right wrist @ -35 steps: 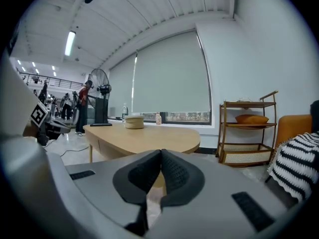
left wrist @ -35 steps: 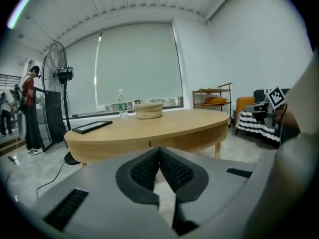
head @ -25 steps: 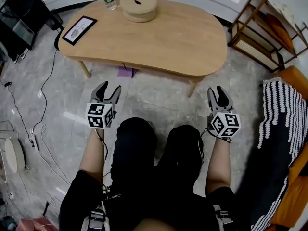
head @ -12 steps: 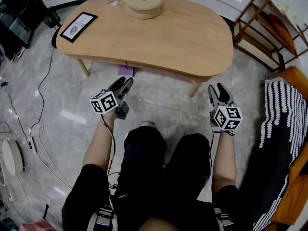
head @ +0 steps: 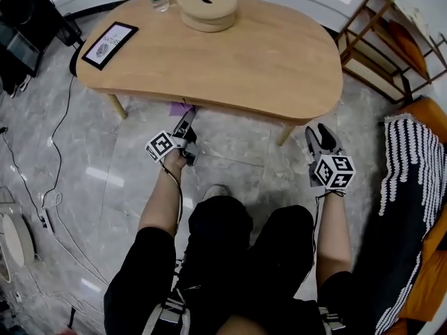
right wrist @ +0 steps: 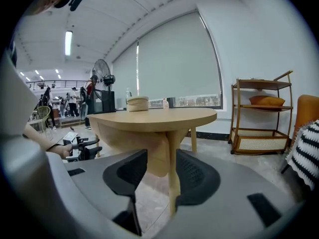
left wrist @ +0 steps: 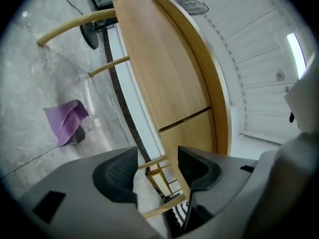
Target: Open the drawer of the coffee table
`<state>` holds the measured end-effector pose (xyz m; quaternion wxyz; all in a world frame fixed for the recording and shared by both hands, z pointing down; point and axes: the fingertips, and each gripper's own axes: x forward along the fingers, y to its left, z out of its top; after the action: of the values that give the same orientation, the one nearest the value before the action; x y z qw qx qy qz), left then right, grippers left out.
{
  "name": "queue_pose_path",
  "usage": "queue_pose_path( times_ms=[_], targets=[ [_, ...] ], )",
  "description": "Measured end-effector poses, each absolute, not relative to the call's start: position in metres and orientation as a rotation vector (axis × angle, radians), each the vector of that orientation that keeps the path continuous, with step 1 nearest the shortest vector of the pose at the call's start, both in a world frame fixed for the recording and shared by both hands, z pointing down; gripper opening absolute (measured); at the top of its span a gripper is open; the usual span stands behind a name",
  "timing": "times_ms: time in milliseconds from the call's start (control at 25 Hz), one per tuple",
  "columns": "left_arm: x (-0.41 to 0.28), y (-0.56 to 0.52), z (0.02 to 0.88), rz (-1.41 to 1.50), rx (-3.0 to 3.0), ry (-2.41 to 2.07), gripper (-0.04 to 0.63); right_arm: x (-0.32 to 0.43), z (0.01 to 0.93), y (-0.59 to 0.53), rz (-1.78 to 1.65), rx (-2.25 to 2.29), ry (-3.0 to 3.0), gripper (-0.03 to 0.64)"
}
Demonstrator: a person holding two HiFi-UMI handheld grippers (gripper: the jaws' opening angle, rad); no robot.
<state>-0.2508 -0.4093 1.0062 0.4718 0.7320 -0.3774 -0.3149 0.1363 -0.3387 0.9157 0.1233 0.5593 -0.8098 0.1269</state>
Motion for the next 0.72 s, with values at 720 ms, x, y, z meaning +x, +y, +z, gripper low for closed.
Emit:
queue_pose_path(
  times_ms=[720],
  targets=[
    [-0.227, -0.430, 0.975, -0.939, 1.848, -0.742, 0.206, 0.128, 0.915, -0.368, 0.375, 1.592, -2.435, 0.114]
  ],
)
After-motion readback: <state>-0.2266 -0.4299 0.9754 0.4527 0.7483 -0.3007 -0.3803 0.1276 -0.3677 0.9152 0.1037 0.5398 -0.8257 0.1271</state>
